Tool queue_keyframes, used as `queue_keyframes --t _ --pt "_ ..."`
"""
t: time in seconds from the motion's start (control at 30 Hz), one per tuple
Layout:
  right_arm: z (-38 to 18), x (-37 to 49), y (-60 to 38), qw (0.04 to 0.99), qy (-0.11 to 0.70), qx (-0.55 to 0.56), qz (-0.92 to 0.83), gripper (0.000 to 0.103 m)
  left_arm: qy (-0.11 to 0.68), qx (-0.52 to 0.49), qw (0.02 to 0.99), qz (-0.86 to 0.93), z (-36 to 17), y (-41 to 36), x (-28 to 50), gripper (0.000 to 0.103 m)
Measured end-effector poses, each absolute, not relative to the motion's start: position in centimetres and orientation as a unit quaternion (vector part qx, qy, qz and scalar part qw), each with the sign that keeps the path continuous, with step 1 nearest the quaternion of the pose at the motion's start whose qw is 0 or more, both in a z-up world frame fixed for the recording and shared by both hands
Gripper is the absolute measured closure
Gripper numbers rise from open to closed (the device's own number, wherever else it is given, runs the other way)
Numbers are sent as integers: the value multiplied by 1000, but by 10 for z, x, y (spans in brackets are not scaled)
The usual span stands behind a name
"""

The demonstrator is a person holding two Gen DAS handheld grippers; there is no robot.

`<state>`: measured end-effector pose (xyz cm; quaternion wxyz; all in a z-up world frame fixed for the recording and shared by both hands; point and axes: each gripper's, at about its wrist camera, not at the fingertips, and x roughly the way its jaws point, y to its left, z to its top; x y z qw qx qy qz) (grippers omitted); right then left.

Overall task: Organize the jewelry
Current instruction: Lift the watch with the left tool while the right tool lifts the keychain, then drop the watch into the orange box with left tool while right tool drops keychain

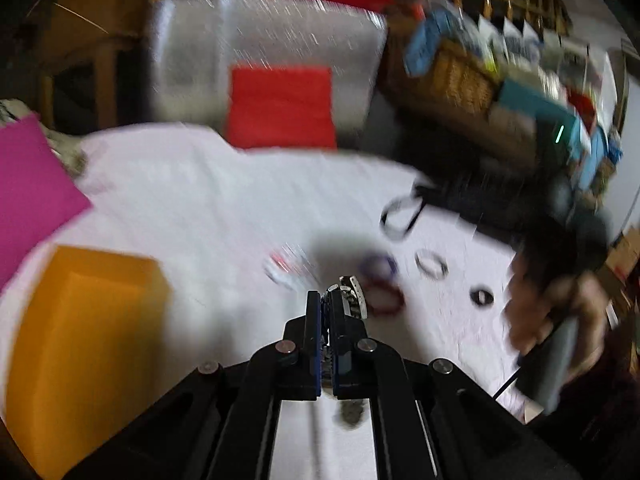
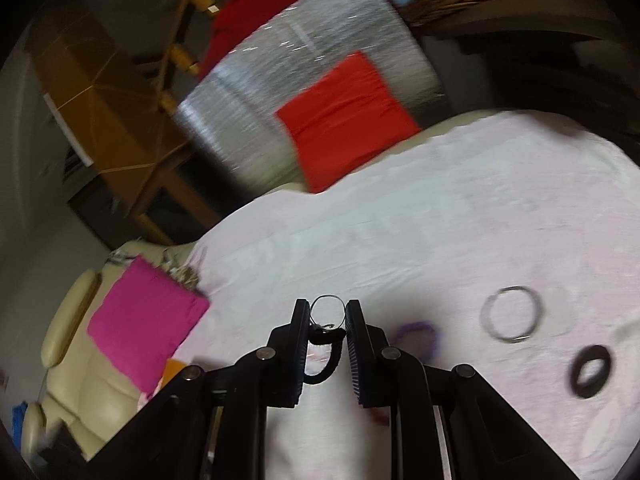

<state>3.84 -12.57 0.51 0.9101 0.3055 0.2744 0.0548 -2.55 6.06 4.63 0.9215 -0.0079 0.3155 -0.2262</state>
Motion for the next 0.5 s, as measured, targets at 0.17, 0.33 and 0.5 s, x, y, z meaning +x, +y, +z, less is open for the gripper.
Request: queue_keyframes --t 0.17,0.33,0.5 --pt "12 52 -60 899 270 311 148 83 235 -21 958 -164 107 128 -54 100" --pt "15 58 29 886 281 279 240 83 219 -16 972 -89 119 192 -73 100" --pt "-5 56 118 873 319 223 295 83 279 -26 959 -34 79 237 -68 100"
